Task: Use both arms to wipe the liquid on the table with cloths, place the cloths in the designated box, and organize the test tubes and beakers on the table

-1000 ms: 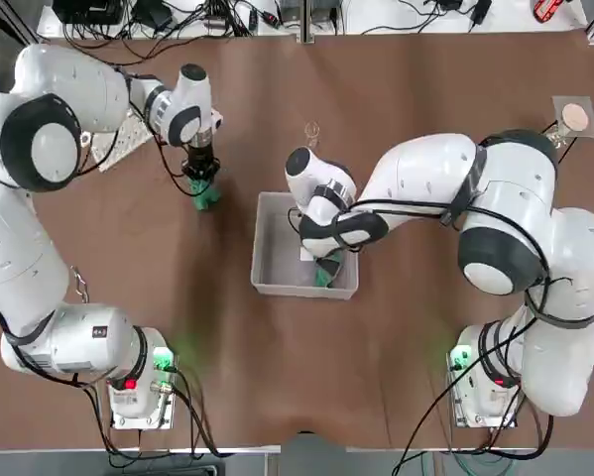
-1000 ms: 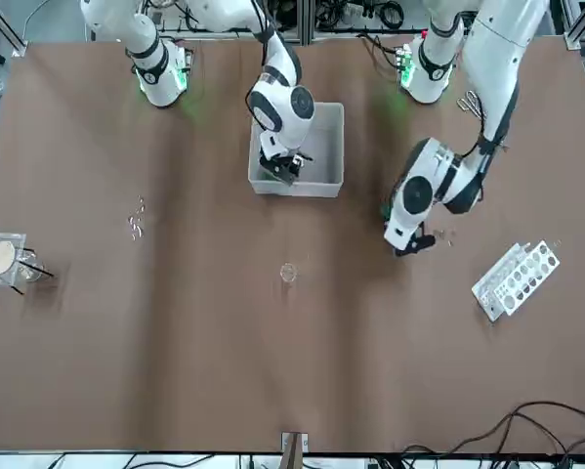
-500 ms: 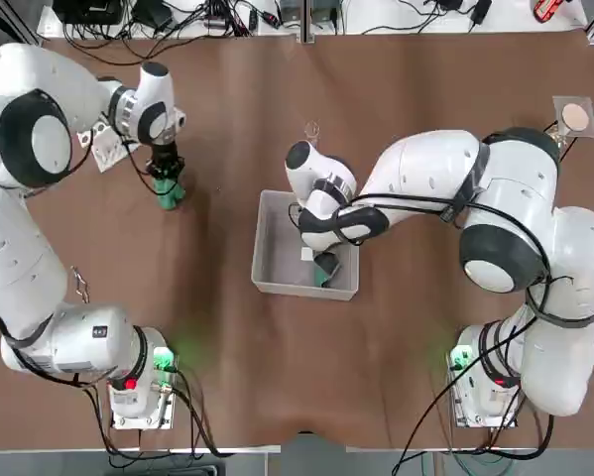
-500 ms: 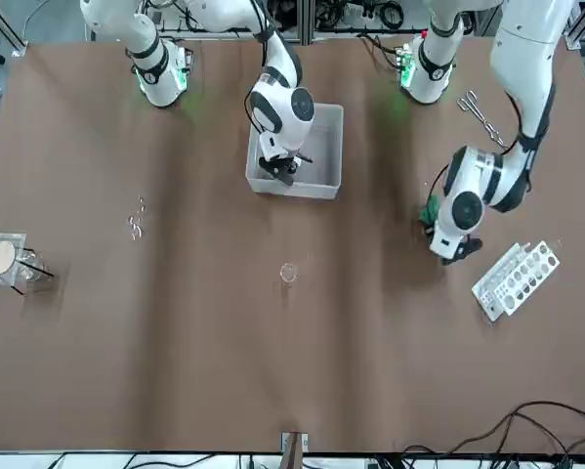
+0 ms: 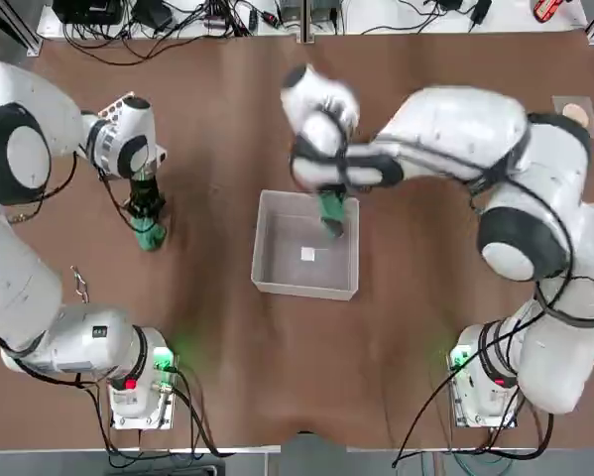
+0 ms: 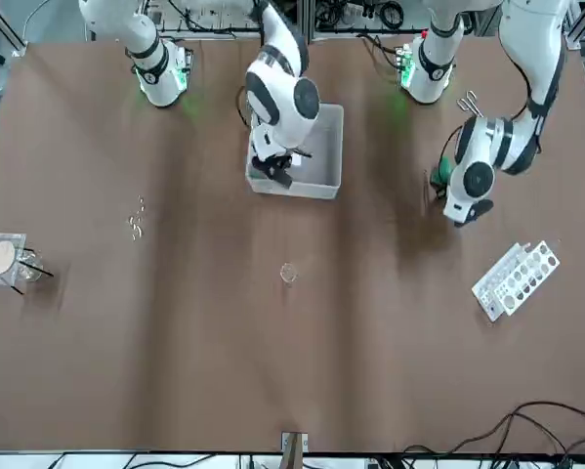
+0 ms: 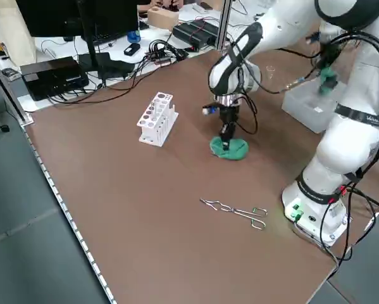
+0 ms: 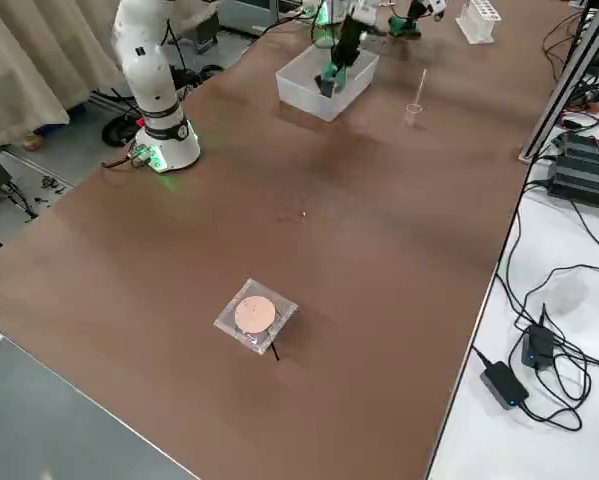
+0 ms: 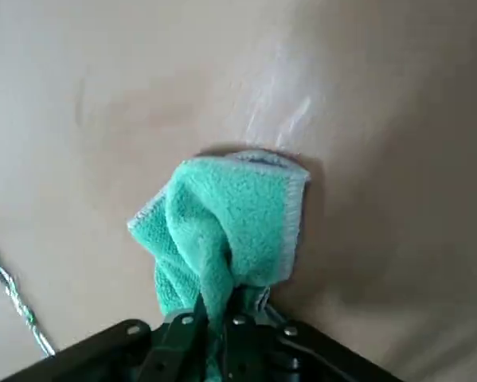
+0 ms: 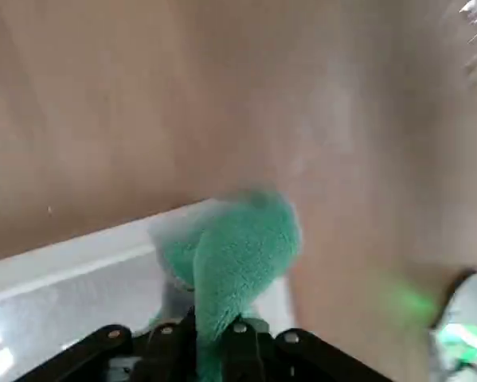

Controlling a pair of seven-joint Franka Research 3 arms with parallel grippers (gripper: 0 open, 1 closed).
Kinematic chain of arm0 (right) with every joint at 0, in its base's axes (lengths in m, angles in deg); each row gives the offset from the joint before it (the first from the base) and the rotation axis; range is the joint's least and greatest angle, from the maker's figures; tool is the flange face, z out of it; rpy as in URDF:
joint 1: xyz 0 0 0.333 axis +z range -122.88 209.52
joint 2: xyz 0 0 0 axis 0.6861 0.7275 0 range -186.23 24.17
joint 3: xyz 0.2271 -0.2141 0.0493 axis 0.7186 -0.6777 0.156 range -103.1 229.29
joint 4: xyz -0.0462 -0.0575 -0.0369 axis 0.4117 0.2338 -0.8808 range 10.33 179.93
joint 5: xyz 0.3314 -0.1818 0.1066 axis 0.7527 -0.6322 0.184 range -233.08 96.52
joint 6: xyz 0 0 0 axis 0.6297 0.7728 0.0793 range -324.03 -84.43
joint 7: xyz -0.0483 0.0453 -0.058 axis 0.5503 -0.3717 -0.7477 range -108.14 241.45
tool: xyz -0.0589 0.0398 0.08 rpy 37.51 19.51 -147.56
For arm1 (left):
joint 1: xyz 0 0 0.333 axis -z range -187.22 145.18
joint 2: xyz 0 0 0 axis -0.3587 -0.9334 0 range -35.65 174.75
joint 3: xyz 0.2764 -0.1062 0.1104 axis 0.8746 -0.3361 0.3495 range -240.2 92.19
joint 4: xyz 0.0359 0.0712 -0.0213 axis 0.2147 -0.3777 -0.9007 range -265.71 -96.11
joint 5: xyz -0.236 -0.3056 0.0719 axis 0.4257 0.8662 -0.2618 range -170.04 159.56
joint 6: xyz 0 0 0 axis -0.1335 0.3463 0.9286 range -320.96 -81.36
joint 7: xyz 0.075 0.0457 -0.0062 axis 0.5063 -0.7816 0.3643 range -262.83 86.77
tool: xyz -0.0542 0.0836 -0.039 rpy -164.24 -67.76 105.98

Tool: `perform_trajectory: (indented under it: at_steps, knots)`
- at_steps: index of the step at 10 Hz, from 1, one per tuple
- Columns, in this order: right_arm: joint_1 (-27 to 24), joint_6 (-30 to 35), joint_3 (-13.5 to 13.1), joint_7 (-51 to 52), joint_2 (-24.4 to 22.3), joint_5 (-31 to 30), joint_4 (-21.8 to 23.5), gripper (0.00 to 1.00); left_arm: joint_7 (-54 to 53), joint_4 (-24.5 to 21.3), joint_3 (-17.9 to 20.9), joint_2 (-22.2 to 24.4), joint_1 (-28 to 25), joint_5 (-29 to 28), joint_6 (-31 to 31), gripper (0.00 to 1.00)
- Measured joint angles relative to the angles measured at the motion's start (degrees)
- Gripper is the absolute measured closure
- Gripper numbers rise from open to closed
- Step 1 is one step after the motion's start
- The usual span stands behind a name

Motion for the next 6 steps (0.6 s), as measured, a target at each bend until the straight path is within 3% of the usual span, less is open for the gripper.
perform_trajectory:
  at_steps: [3, 6]
  knots:
    - [-13.84, 4.40, -0.44, 20.18, -5.91, -0.14, -0.61, 0.91, 3.70, -4.25, -2.66, 2.63, -0.10, -0.06, -6.53, 0.93]
    - [-26.29, 1.01, -0.46, 37.04, -5.98, -0.25, 4.01, 0.91, 12.96, 0.06, -11.97, 0.02, 0.06, -0.12, -9.13, 0.93]
